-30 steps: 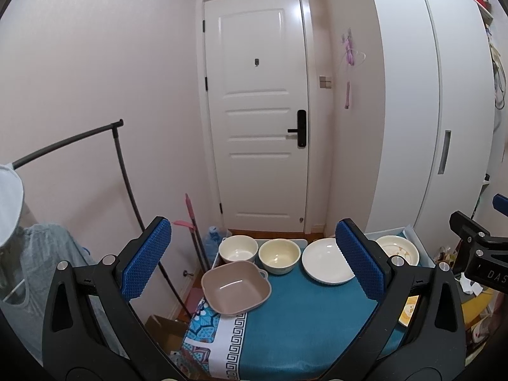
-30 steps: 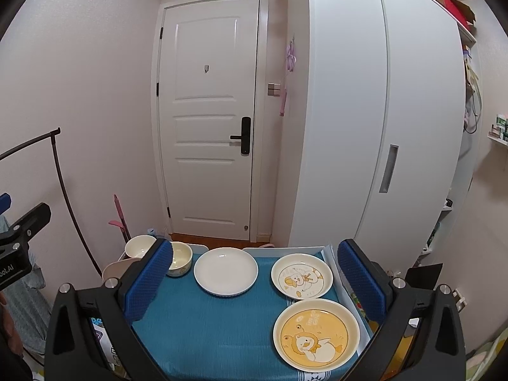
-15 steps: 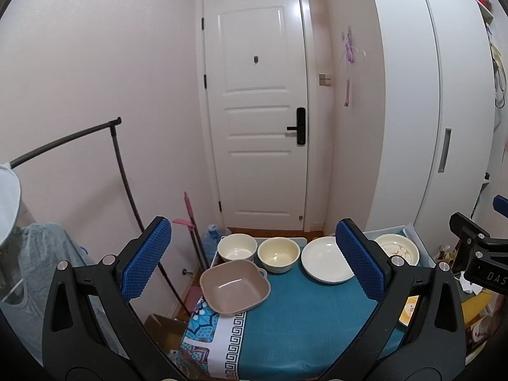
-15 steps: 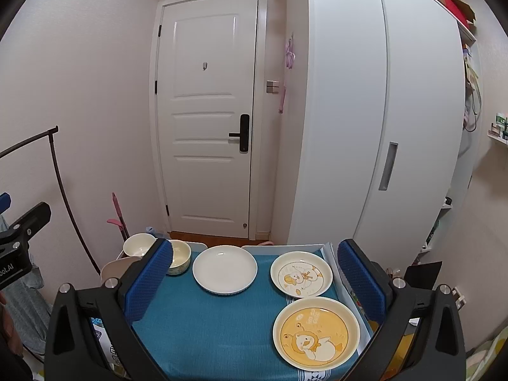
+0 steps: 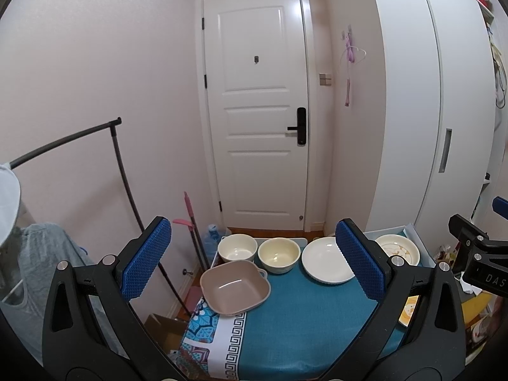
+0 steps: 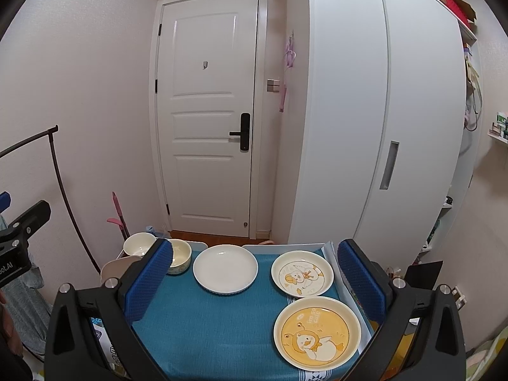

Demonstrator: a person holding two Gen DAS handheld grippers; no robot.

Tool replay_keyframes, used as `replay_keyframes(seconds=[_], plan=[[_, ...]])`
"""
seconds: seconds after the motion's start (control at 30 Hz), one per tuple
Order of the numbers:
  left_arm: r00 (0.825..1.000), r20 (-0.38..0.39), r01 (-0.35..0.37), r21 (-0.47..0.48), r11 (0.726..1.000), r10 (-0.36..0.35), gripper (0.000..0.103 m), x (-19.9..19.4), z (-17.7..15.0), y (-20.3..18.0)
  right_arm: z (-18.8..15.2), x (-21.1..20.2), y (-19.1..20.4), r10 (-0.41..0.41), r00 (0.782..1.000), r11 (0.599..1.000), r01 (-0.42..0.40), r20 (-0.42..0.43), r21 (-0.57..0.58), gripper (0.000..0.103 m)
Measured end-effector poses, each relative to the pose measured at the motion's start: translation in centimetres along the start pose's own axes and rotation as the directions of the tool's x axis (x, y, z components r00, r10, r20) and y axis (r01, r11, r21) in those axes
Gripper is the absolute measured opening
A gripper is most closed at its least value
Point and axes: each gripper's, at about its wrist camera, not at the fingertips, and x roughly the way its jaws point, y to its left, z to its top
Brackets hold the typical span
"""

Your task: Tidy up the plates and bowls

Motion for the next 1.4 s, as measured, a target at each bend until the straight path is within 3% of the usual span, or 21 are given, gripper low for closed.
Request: replay_keyframes(seconds=[1.0, 1.2, 1.4], plan=[[0.999, -0.005, 0.033, 0.028, 0.999, -0.033, 0.103, 1.4, 0.9, -1.1, 0.4, 0.7, -0.2, -0.022, 1.000, 1.000, 0.022, -0.014, 0.010, 0.103], [0.993, -0.051, 0.107, 0.083, 0.991, -0.103, 0.103, 4.7, 0.9, -3.4, -0.2, 2.7, -1.5, -0.067, 0.996, 0.996, 0.069, -0.054, 0.048, 0.103], [0.970, -0.137, 0.220, 0.126, 0.967, -0.202, 0.103, 9.3, 0.4, -7.5, -2.1, 5.7, -5.1, -0.103, 0.984, 0.984, 0.122, -0.148, 0.127, 0.103]])
